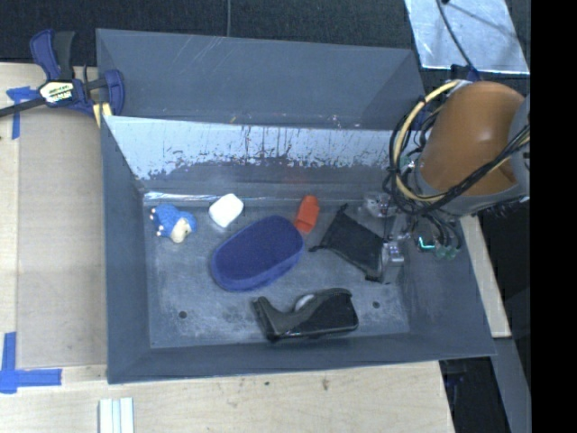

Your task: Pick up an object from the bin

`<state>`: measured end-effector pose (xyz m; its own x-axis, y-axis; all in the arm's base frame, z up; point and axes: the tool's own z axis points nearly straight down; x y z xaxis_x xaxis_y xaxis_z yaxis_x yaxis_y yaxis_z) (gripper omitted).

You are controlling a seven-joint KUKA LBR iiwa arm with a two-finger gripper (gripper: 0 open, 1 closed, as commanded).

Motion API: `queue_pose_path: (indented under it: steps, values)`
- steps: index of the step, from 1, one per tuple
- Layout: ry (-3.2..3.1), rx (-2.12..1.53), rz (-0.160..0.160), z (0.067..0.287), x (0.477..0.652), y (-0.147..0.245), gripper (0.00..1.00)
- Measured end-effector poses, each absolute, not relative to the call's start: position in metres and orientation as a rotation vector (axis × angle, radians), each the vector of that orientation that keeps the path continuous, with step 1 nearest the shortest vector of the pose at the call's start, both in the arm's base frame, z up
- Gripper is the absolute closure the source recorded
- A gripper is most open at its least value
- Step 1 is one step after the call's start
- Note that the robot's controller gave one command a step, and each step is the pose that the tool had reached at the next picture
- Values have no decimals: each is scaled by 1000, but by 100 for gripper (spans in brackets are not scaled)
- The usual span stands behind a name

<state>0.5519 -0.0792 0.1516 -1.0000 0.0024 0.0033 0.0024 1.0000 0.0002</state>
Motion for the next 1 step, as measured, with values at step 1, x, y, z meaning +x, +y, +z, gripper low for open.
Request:
queue_pose_path:
  steps: [1]
  values:
    - [-3141, -70, -1, 66, 584, -68, 0]
